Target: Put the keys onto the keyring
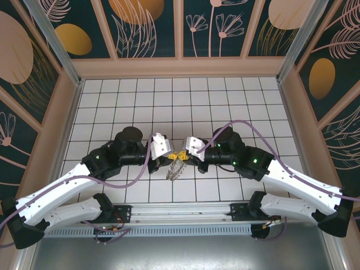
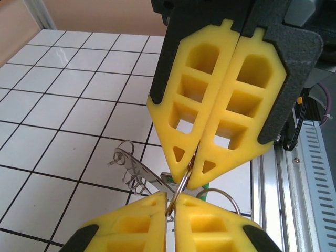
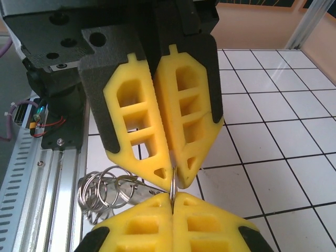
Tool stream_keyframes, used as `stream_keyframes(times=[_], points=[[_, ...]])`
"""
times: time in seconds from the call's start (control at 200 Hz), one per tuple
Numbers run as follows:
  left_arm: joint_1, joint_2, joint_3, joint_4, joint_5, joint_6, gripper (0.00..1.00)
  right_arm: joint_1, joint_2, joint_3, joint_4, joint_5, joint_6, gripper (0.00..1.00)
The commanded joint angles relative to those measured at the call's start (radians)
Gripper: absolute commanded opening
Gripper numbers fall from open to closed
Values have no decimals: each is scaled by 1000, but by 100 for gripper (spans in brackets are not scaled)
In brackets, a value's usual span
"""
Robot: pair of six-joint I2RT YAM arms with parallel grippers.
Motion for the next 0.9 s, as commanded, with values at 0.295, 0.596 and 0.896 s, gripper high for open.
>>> stream_keyframes(times=[0.295,0.596,0.896], points=[[1,-118,-126,275,29,-113,0,7,-35,3,122,-41,16,19],[1,-169,-250,598,134,-239,0,7,-48,-26,154,-40,34,22],[0,-203,-322,773,198,-319,0,6,-68,-48,162,-24,37,16]])
